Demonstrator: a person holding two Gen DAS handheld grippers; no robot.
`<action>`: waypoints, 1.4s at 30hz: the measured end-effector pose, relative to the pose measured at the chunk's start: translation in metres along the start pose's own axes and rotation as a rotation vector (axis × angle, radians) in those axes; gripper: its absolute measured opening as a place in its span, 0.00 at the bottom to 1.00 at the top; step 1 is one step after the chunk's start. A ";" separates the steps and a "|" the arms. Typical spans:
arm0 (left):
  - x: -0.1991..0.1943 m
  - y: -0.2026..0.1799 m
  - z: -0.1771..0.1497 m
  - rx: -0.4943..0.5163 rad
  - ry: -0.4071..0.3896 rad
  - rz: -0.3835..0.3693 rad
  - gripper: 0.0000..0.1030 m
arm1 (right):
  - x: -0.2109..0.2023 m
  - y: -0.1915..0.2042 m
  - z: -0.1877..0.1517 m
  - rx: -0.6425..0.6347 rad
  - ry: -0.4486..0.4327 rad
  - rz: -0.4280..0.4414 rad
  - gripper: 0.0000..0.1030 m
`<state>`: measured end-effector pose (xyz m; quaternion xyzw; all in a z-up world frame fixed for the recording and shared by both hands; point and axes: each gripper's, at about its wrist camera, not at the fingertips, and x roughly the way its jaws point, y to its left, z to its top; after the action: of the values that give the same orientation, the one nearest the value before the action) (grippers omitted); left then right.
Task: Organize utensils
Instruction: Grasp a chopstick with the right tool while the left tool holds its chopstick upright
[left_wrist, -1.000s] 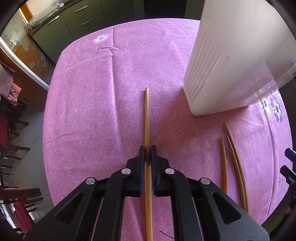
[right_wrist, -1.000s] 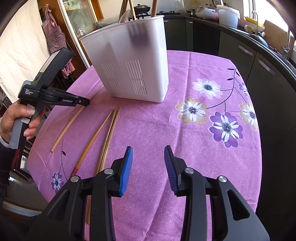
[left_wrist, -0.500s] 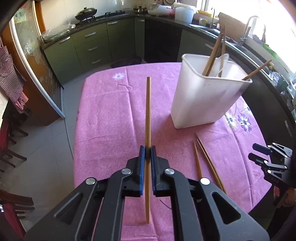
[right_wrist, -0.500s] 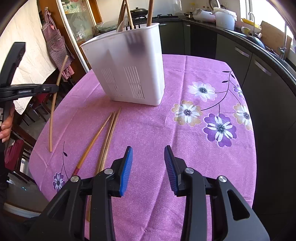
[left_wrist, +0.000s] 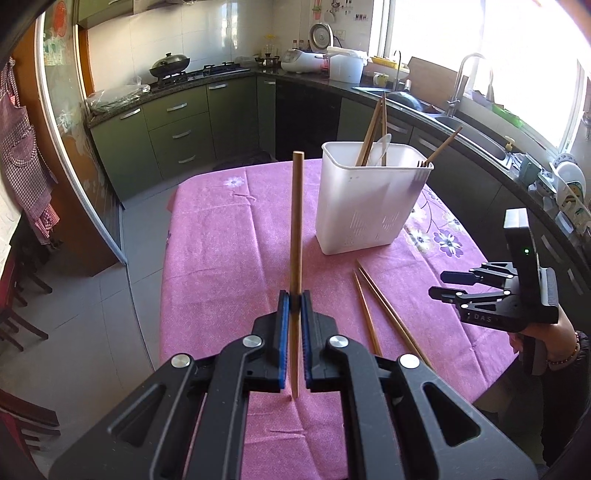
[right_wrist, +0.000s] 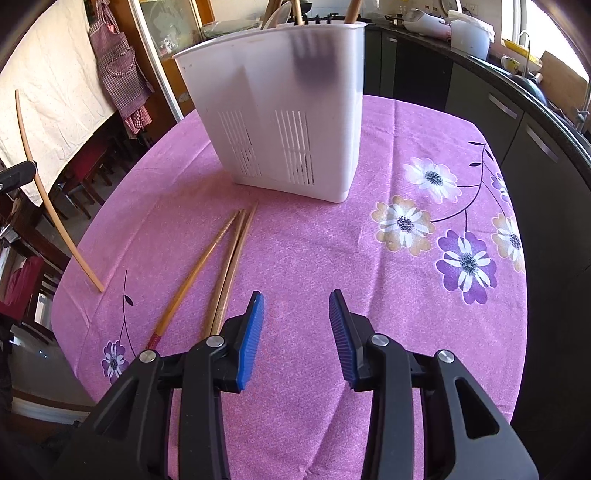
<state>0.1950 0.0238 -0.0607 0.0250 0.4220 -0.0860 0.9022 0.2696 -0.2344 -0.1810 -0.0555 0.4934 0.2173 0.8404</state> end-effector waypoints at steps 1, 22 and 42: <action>0.001 0.000 -0.001 0.001 0.001 -0.003 0.06 | 0.004 0.003 0.003 -0.007 0.011 0.002 0.36; -0.007 0.004 -0.009 0.015 -0.013 -0.034 0.06 | 0.059 0.044 0.029 -0.069 0.149 0.008 0.29; -0.012 0.005 -0.013 0.017 -0.017 -0.034 0.06 | -0.014 0.063 0.039 -0.110 -0.070 -0.016 0.06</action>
<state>0.1784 0.0318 -0.0601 0.0249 0.4138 -0.1052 0.9039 0.2688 -0.1705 -0.1422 -0.0979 0.4508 0.2391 0.8544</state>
